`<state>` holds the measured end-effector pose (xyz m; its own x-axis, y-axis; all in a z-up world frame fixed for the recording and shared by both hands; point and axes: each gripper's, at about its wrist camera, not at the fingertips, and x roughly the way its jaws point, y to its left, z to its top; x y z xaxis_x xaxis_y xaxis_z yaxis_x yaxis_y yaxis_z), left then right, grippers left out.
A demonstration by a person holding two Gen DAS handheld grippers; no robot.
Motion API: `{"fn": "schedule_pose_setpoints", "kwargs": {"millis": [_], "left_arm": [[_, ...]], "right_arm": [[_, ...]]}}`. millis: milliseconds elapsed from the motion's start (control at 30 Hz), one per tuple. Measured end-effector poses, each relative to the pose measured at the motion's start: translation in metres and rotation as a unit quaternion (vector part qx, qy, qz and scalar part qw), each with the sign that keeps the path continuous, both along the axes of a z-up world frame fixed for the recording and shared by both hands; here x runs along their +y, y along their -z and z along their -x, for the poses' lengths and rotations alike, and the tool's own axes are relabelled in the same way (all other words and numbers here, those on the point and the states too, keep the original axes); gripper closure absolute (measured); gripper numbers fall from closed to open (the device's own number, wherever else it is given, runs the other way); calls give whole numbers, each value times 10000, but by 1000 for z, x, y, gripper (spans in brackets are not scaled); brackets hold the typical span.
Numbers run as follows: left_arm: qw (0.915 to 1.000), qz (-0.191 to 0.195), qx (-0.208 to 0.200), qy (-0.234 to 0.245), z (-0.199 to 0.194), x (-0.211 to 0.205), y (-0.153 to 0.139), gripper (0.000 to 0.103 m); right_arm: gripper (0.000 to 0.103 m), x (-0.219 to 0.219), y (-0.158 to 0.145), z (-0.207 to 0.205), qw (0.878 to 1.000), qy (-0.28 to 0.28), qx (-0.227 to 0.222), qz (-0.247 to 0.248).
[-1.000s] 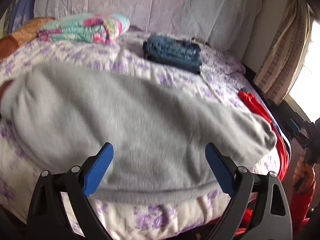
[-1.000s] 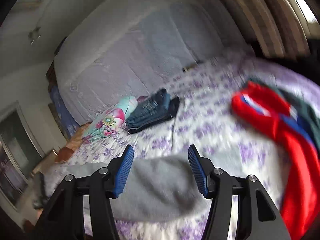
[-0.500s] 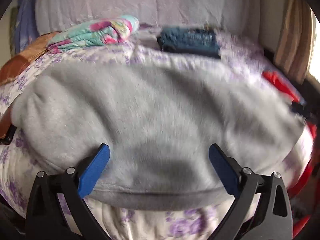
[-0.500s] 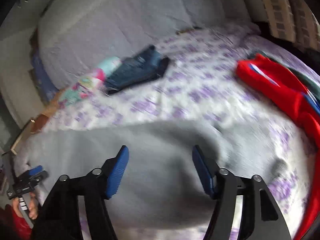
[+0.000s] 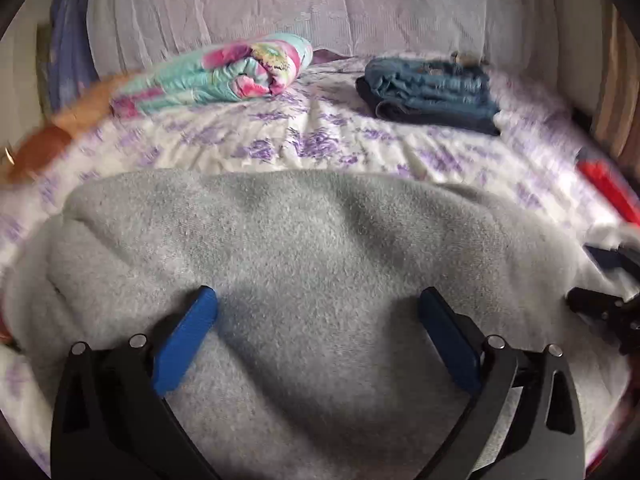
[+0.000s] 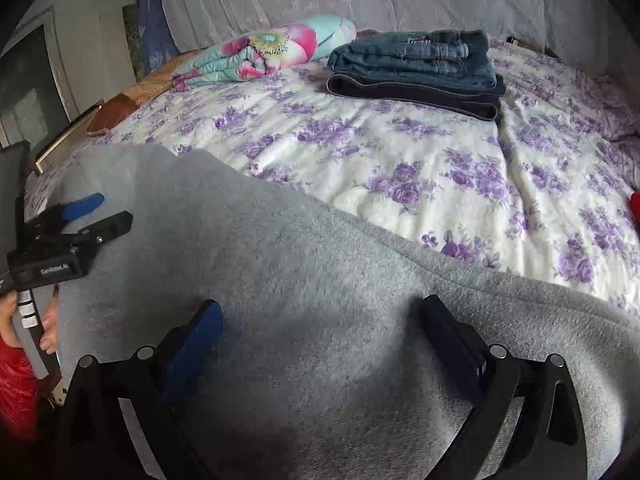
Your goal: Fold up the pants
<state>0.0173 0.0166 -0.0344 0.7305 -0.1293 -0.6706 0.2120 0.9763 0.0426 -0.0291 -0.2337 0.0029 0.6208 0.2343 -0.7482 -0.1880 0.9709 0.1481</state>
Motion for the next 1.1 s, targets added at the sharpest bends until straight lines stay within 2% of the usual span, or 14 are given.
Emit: {"fn": "schedule_pose_setpoints", "kwargs": {"millis": [67,100,133,167,200,267,367,433,467,533,600,767,900,1100], "left_arm": [[9999,-157,-26,-55,1,-4,0,5],[9999,-92,28,-95,1,-2,-4,5],[9998,41,114,-161,2,0,-10,5],[9992,365,149,-100,4,5,-20,5],[9975,694,84,38,7,9,-31,5],[9954,940,-130,132,12,14,-49,5],[9979,583,-281,50,5,13,-52,5],[9993,358,88,-94,-13,15,-24,5],[9993,262,254,-128,-24,16,2,5],[9996,-153,-133,-172,-10,5,-3,5],[9985,-442,-164,-274,-9,-3,4,4],[9996,-13,-202,-197,-8,10,2,5],[9990,-209,-266,-303,1,1,3,5],[9988,-240,-277,-324,4,0,3,5]], "right_arm": [[3,-4,-15,7,9997,66,-194,-124],[3,-6,-21,11,9994,135,-257,-183],[3,-9,-26,16,9989,175,-334,-290],[3,-11,-32,22,9980,173,-428,-441],[3,-13,-41,31,9963,151,-579,-618],[3,-10,-50,40,9951,106,-750,-635],[3,3,-40,43,9969,-153,-722,-282],[3,9,0,30,9992,-380,-113,-51],[3,8,6,24,9990,-393,148,-148],[3,-5,-4,28,9978,-327,-139,-554],[3,-10,2,26,9967,-297,-23,-761],[3,-12,-2,35,9961,-275,-182,-816],[3,-14,-1,37,9953,-234,-242,-909],[3,-26,-6,50,9930,-40,-396,-1114]]}}
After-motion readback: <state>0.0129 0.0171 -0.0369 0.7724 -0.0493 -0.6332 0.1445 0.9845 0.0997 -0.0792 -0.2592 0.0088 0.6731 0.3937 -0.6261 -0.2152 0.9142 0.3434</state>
